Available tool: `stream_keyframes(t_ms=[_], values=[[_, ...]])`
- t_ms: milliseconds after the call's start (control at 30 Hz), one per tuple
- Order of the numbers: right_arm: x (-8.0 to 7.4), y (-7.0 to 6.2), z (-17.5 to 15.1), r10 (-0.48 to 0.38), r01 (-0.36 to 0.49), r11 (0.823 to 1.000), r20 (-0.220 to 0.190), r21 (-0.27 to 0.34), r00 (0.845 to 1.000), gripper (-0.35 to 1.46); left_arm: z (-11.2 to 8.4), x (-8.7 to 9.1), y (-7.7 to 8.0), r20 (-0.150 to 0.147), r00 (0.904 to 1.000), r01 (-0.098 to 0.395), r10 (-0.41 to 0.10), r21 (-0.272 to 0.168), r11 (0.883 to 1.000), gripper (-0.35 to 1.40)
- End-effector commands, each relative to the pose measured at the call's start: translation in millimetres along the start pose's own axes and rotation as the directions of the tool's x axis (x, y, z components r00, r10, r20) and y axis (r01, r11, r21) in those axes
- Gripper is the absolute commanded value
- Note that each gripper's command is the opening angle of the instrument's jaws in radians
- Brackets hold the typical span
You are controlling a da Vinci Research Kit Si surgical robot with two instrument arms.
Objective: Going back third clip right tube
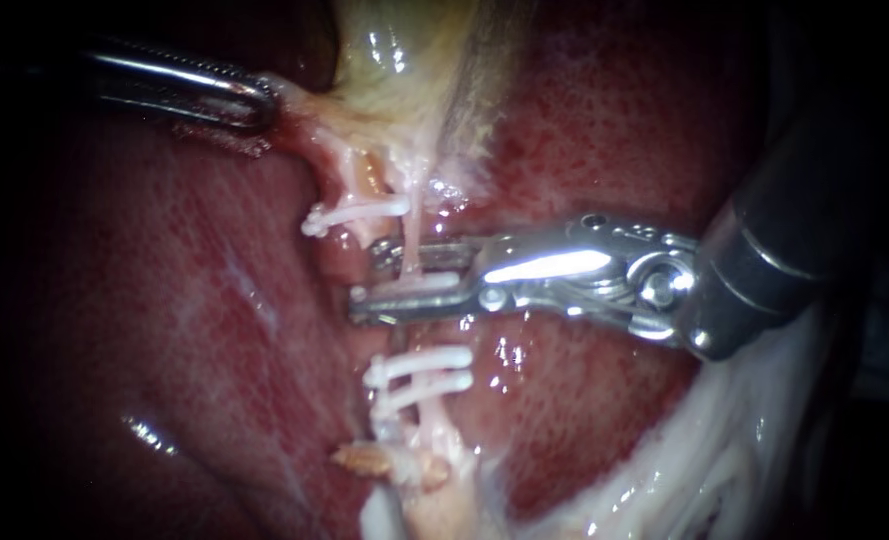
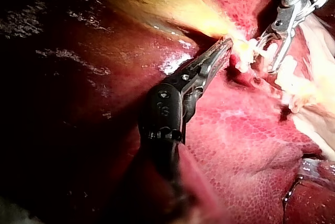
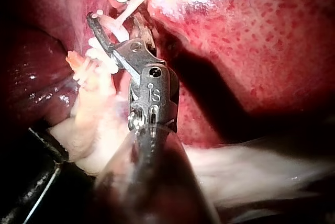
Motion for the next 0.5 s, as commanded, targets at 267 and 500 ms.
stream_keyframes(t_ms=[267, 500], values=[[-0.8, 1.4, -3.0, -0.087, 0.087, 0.996, 0.001, 0.004, 0.996, 0.50, -0.3, 0.0, 0.0, 0.000, 1.0000, 0.000, 0.000, -0.003, 1.000, -0.35], [-0.4, -0.5, -6.2, -0.156, 0.154, 0.985, 0.014, 0.075, 0.988, 0.50, -0.4, 0.0, 0.0, 0.000, 1.0000, 0.000, 0.000, -0.003, 1.000, -0.35]])
